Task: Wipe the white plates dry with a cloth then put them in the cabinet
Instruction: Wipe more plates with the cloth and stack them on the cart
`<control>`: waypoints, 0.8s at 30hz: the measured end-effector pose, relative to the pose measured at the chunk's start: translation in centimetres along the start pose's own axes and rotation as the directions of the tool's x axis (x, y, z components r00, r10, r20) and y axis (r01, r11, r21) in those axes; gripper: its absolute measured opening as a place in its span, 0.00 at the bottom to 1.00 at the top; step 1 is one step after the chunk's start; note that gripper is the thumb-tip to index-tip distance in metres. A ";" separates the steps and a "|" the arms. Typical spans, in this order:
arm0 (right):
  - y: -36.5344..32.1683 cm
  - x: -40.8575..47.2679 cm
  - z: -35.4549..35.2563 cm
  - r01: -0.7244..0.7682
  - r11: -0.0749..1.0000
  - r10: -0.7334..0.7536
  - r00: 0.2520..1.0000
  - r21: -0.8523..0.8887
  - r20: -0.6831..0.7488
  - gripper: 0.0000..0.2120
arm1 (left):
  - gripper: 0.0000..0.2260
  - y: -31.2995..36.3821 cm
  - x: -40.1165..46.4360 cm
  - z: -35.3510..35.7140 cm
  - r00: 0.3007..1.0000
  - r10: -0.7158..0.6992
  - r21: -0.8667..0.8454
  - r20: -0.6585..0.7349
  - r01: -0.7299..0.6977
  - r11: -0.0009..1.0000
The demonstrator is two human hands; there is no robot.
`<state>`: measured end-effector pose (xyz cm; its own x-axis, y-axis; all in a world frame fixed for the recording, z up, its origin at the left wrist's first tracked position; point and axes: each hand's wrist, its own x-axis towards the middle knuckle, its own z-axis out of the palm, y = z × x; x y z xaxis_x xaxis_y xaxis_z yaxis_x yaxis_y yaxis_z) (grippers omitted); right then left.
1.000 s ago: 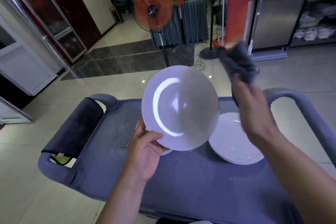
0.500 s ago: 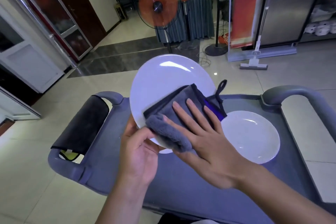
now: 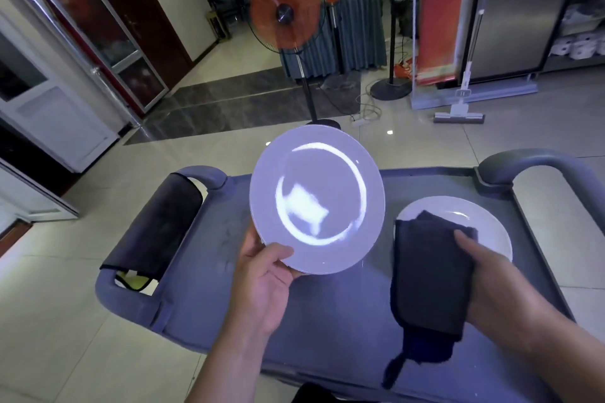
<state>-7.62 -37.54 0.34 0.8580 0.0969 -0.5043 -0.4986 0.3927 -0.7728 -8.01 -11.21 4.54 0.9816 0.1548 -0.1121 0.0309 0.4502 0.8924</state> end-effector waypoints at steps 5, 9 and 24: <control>-2.4 0.0 2.1 0.155 0.988 -0.154 0.967 -0.013 -0.203 0.12 | 0.26 -0.5 -0.5 -0.3 0.998 -0.048 0.025 0.052 0.046 0.999; -4.1 0.0 8.3 0.575 0.693 -0.590 0.799 -0.435 0.115 0.27 | 0.28 -1.4 -1.7 1.6 0.986 -0.100 0.071 0.133 0.091 0.993; 3.7 -0.6 9.1 0.692 0.231 -0.438 0.702 -0.684 0.562 0.34 | 0.40 -0.6 -3.2 3.1 0.963 -0.139 -0.121 0.229 0.170 0.978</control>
<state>-8.82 -27.85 1.27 0.8898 0.4099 0.2007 0.3940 -0.4680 -0.7911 -10.62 -14.73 5.72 0.9846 -0.1150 -0.1316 0.1739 0.5730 0.8009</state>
